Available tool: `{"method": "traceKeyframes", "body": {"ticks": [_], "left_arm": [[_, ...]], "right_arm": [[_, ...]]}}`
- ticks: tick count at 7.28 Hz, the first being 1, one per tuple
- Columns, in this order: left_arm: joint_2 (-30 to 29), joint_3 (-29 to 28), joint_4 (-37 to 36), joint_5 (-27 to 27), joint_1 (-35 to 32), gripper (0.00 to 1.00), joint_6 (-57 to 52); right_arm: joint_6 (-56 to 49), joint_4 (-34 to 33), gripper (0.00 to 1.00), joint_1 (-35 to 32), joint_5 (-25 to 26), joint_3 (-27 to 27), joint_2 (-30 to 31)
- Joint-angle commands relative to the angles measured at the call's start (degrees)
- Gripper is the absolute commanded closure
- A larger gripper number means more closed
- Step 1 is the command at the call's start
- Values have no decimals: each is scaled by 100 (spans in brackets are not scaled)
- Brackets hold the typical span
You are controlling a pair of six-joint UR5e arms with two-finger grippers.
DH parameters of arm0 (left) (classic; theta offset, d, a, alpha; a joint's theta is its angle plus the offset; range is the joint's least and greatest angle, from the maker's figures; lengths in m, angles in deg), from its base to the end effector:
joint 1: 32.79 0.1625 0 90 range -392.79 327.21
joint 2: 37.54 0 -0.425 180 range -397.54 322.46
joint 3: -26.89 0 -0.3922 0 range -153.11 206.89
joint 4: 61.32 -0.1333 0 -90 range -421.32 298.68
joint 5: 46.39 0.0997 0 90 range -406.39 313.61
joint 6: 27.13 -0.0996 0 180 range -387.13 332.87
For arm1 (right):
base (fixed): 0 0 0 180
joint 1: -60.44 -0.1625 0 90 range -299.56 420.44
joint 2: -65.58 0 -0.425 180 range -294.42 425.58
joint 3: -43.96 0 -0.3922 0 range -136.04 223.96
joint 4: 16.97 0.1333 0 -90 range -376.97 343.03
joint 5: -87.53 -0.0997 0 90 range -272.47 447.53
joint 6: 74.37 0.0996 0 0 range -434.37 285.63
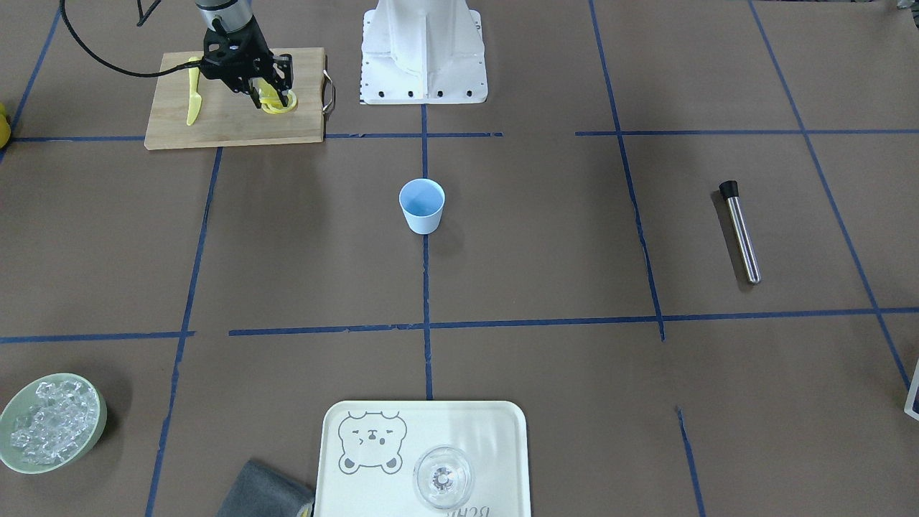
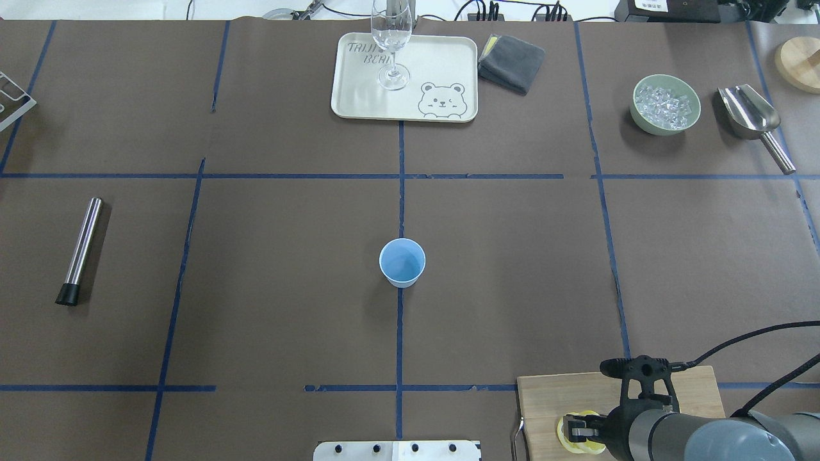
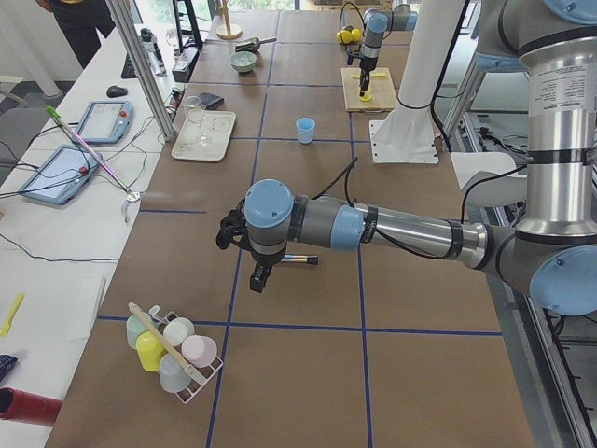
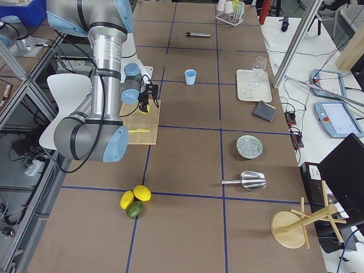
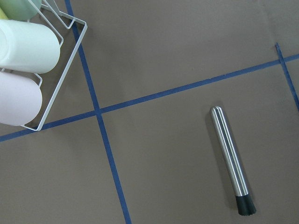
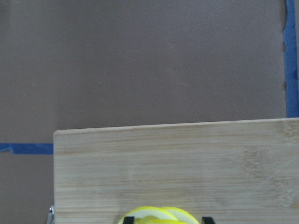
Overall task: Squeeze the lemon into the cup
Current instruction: 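Lower the right gripper and close it on the top lemon slice, then lift the lemon slice with the right gripper and carry it over the blue cup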
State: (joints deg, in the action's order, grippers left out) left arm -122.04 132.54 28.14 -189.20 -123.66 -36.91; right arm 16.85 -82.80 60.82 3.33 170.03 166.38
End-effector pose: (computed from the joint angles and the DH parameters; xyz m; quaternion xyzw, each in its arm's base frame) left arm -0.0608 -0.4528 0.5591 0.1158 0.4343 0.1065 0.8869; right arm -0.4161 -0.1406 0.4012 0.0401 -0.4182 0.0278 0.9070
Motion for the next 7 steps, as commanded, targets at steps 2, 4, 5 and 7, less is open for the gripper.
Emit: {"method": "traceKeyframes", "body": {"ticks": [2, 4, 5, 7], "left_arm": [[30, 0, 1, -98, -9, 0, -6], [30, 0, -8, -98, -18, 0, -6], [30, 0, -8, -98, -18, 0, -6], [39, -8, -8, -107, -18, 0, -15]], "right_arm": [[-8, -17, 45, -116, -9, 304, 132], [-8, -18, 44, -406, -175, 427, -129], [-8, -35, 44, -555, -245, 376, -427], [-17, -524, 44, -1089, -464, 79, -1504]]}}
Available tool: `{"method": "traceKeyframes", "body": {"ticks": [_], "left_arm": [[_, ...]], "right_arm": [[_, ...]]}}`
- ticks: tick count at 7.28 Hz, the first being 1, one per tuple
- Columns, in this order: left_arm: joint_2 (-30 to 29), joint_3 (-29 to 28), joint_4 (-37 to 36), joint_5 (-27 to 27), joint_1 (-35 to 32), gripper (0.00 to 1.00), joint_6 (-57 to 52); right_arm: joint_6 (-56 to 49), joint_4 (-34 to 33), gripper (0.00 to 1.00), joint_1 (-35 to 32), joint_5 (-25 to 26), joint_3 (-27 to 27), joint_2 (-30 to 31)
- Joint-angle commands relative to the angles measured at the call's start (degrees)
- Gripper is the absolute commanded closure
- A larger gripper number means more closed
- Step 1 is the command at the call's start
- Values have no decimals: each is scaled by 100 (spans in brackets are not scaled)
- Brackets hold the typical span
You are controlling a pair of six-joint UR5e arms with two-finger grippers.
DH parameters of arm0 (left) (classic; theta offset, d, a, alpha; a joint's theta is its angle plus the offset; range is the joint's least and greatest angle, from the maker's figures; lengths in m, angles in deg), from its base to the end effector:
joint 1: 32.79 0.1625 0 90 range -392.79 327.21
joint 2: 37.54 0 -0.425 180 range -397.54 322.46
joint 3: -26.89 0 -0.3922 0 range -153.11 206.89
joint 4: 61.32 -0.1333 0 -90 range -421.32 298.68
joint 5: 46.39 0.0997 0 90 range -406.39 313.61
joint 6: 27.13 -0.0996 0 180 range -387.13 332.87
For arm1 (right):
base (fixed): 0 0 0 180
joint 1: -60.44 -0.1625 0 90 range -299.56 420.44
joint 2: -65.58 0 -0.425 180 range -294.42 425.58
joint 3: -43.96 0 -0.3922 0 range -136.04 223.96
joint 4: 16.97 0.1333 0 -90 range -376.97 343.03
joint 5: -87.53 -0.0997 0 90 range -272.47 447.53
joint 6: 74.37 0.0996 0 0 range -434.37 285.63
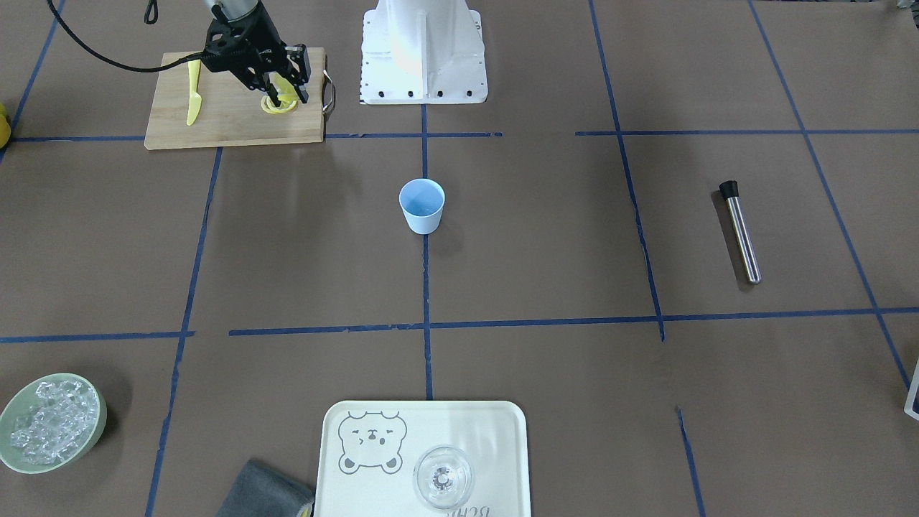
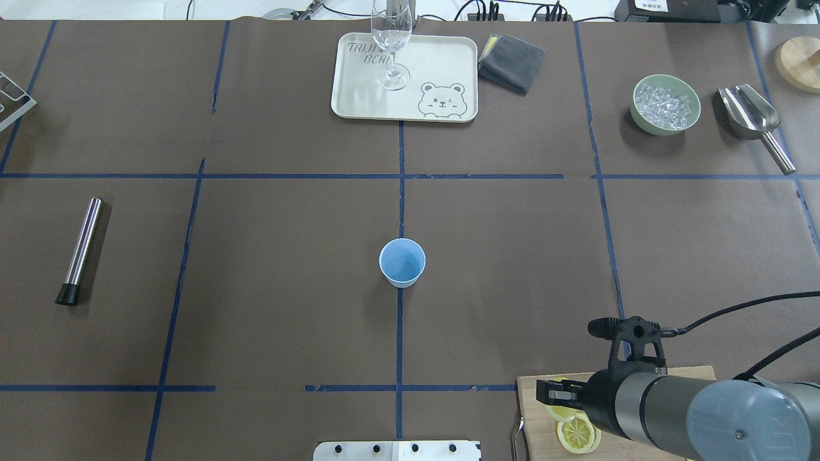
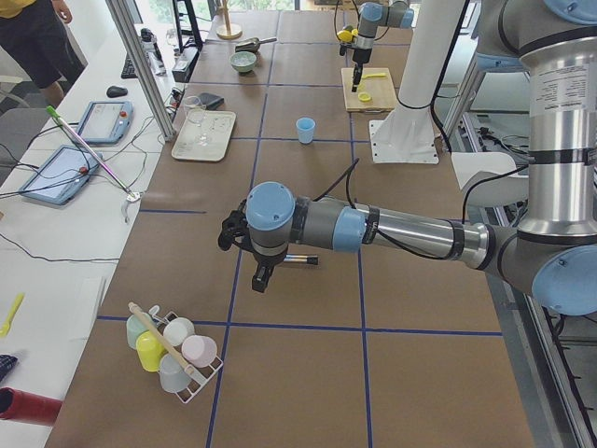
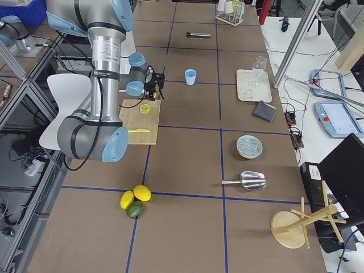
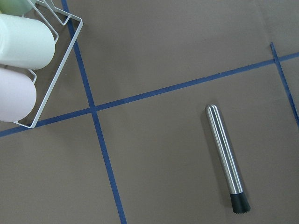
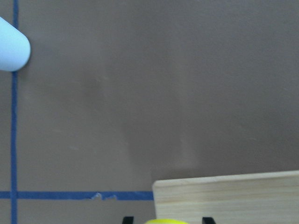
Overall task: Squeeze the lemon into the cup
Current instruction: 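Lift the lemon slice with the right gripper and carry it over the blue cup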
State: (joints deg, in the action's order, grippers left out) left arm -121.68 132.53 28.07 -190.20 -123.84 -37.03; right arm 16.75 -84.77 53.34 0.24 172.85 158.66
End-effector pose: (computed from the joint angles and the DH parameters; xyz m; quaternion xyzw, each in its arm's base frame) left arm -0.0612 -0.4499 0.5608 0.1140 0.4422 0.1046 0.8835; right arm -0.4120 -0.1904 0.3256 0.0459 -0.4830 0.0741 0.8713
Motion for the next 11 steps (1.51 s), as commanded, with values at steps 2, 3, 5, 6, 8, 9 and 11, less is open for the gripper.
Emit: {"method": "traceKeyframes", "body": {"ticks": [2, 3, 5, 6, 8, 9, 11], "left_arm": [[3, -8, 0, 2, 0, 0, -3], [3, -16, 8, -7, 0, 0, -3], [3, -16, 8, -7, 0, 0, -3], [-6, -25, 8, 2, 0, 0, -3], [3, -17, 8, 2, 0, 0, 5], [3, -8, 8, 2, 0, 0, 6], [3, 1, 8, -7, -9, 0, 14]], "right_arm": [[2, -1449, 44, -992, -620, -818, -2323], [28, -1507, 44, -1274, -744, -1213, -2756], [396, -1455, 44, -1557, -754, -2318, -3723], [406, -1455, 43, -1566, -754, -2402, -3814], [485, -1446, 43, -1636, -754, -2727, -4121], [494, -1446, 43, -1689, -754, -2920, -4271], [494, -1446, 41, -1681, -754, -2974, -4281]]}}
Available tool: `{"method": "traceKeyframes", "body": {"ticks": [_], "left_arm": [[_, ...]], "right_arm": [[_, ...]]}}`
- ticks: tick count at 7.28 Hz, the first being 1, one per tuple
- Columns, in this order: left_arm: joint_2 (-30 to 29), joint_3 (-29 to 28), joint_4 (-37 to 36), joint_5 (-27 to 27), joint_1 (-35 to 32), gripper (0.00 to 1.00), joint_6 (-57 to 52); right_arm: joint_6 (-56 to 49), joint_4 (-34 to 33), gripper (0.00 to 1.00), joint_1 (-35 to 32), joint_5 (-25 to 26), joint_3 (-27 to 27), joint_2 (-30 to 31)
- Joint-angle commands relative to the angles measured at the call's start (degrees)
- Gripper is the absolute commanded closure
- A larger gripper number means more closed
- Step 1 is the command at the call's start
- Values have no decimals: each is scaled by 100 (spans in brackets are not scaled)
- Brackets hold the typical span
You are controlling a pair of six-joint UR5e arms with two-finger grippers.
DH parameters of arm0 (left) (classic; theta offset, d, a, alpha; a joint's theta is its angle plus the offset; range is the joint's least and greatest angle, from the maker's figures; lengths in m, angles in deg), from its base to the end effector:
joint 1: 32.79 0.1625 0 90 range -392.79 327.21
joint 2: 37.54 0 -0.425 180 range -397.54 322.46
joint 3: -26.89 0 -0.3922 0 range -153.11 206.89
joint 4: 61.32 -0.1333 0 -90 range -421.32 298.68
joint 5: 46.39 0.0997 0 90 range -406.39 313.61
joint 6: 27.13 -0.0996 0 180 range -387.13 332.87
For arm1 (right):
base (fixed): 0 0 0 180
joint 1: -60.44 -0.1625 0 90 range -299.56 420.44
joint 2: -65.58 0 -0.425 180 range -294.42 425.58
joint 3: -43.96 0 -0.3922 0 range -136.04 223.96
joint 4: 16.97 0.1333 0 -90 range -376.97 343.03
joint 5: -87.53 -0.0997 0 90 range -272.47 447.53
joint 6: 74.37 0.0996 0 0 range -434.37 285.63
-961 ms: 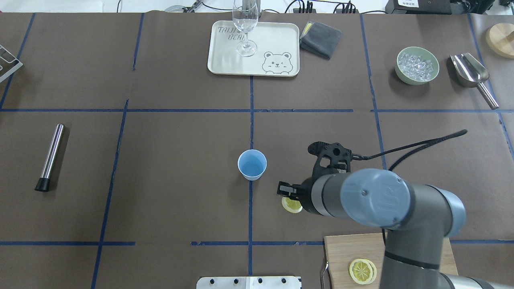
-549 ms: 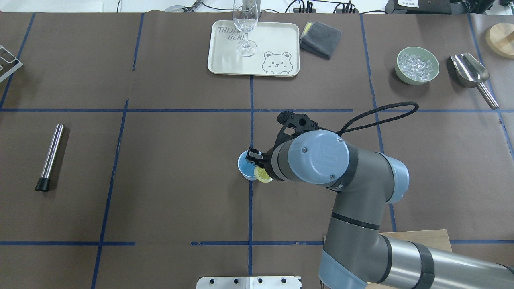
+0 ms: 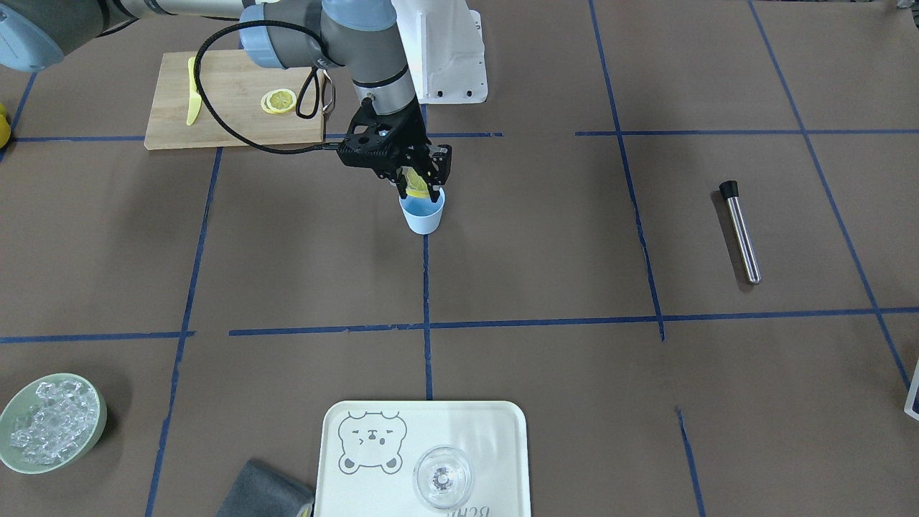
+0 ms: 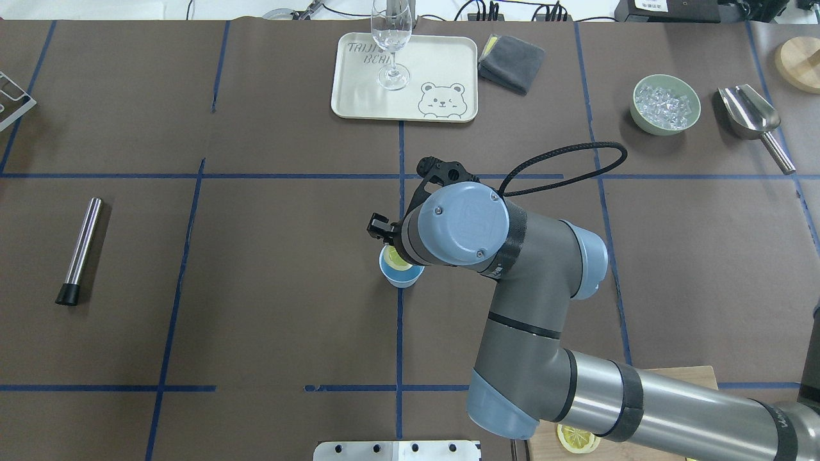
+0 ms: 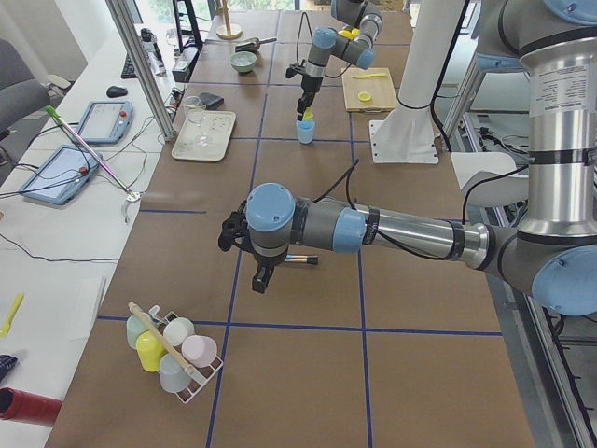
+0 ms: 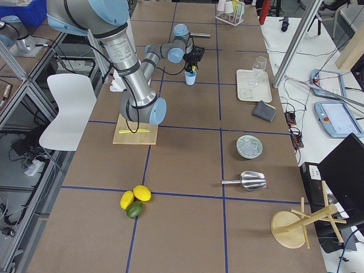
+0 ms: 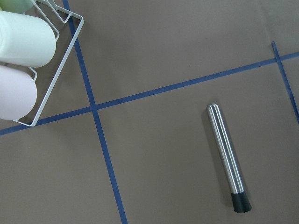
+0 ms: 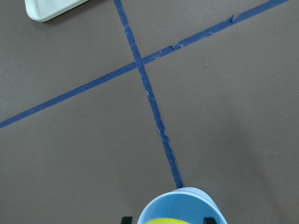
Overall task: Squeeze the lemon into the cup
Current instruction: 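Open the right gripper to drop the lemon slice into the cup, then raise the right arm from the cup while the left arm reaches toward the muddler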
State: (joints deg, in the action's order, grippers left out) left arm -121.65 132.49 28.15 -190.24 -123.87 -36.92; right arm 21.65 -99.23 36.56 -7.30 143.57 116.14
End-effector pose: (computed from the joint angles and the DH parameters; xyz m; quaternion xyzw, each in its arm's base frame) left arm -0.0614 -0.4497 0.5612 0.1138 0.4426 0.1036 0.8834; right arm -0.5572 -0.3833 0.1654 0.0371 -0.4751 0.2074 0.8543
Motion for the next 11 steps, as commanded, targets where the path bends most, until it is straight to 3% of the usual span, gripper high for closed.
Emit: {"method": "traceKeyframes", "body": {"ticks": [1, 5, 6, 9, 11], "left_arm": [[0, 5, 0, 6, 3, 0, 3], [-8, -4, 0, -3, 3, 0, 21], [-113, -65, 70, 6, 55, 0, 317], [-202, -563, 2433, 102, 1036, 0, 2833], [-727, -882, 2743, 1570, 2429, 3, 4332]], "right_arm": [[-5, 0, 32, -3, -9, -47, -20], [-40, 0, 19, -12, -105, 5, 33], [-75, 0, 15, -168, -471, 93, 59], [-1036, -52, 0, -1151, -1596, 1189, 1390], [-1845, 0, 0, -1705, -2019, 1674, 2427]]}}
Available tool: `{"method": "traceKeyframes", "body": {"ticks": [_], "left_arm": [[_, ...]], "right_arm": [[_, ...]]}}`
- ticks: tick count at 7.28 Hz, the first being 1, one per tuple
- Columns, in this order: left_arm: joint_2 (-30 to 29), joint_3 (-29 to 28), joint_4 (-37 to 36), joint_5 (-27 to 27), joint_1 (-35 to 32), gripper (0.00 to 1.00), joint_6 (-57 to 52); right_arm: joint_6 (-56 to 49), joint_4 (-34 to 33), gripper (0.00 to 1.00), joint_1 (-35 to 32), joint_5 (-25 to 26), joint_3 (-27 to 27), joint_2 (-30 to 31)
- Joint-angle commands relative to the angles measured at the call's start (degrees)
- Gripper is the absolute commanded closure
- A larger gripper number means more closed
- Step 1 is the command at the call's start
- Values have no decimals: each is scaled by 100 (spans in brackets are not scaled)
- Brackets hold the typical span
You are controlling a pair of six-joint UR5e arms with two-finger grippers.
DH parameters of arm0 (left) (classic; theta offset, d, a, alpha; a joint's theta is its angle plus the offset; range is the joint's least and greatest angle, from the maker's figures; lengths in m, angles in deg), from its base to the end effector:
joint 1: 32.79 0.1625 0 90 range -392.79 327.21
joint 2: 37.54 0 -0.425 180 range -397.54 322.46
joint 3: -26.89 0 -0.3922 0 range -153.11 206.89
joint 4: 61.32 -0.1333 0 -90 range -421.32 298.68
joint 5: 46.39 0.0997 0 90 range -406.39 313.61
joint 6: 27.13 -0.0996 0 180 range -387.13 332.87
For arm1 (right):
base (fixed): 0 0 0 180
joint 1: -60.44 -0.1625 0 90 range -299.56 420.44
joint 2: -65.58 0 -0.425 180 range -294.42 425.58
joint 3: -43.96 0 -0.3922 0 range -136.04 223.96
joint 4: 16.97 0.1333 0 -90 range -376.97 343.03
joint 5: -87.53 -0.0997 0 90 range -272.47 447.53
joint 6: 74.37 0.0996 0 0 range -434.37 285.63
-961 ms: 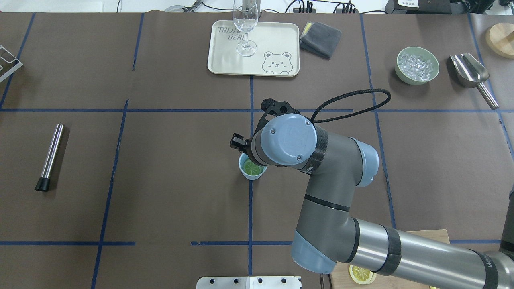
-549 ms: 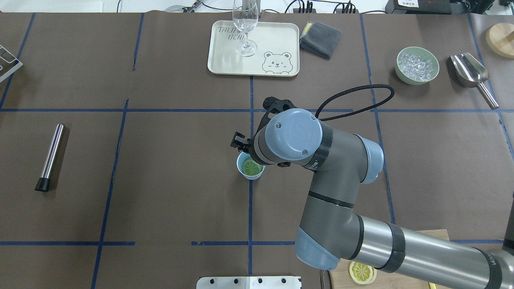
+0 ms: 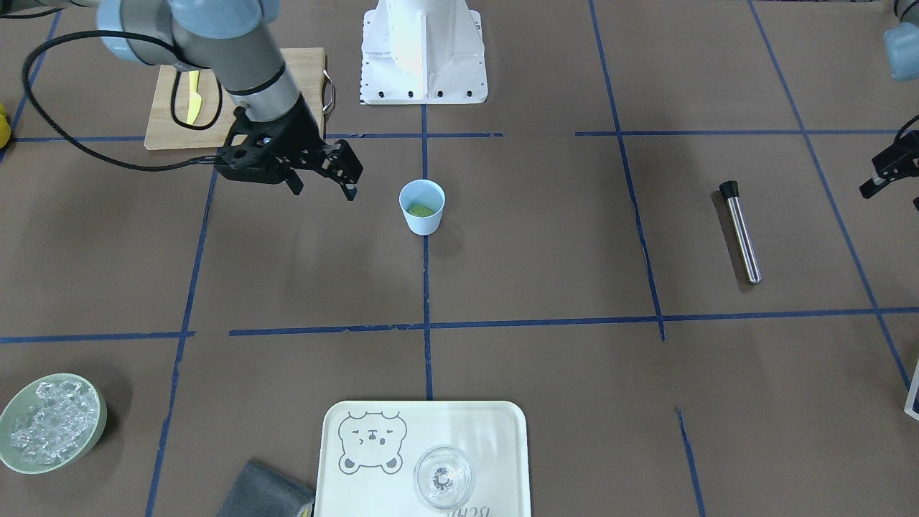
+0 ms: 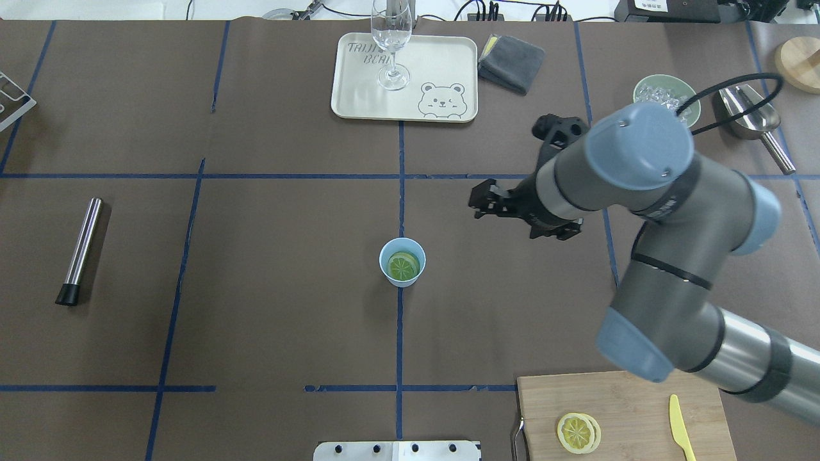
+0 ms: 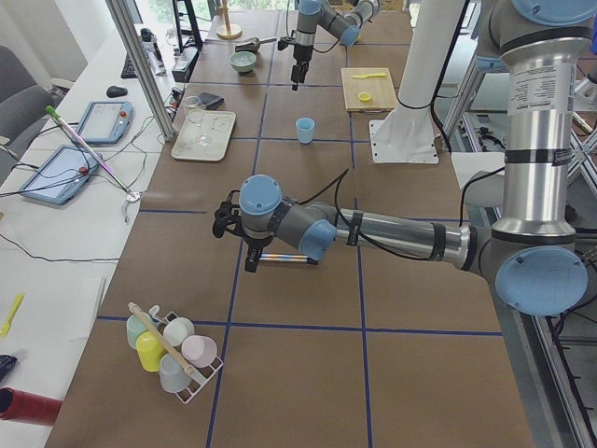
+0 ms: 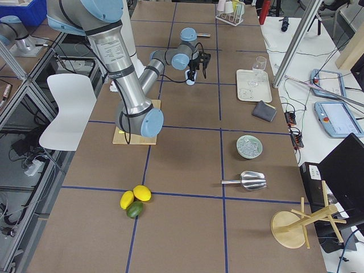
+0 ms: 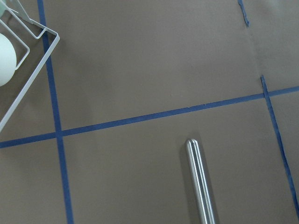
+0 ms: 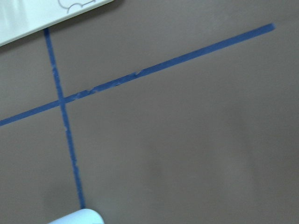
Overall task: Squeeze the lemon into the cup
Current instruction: 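Raise the right arm from the cup while the left arm reaches toward the muddler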
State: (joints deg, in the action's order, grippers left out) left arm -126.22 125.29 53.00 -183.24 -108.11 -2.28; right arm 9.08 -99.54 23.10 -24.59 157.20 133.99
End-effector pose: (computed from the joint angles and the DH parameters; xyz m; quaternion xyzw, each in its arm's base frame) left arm 0.0681 -0.4991 0.5452 0.1042 0.4441 0.0289 0.8894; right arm -0.3939 -0.4210 0.2588 0.0018 -0.4653 0.1525 0.8719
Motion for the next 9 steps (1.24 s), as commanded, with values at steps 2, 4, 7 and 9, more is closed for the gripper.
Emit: {"method": "traceKeyframes", "body": {"ticks": [2, 4, 7, 9], "left_arm": [[-412, -574, 223, 985, 1221, 9, 1003], [-623, -927, 240, 1028, 1422, 10, 1101], [-702, -1077, 232, 1003, 1704, 10, 1092], [-711, -1077, 231, 976, 1713, 14, 1092]], "right_arm": [[-1557, 40, 0, -887, -687, 471, 1347], [-1622, 40, 0, -915, -706, 567, 1446], [-1622, 40, 0, -906, -715, 577, 1464], [-1613, 40, 0, -906, -733, 594, 1482]]}}
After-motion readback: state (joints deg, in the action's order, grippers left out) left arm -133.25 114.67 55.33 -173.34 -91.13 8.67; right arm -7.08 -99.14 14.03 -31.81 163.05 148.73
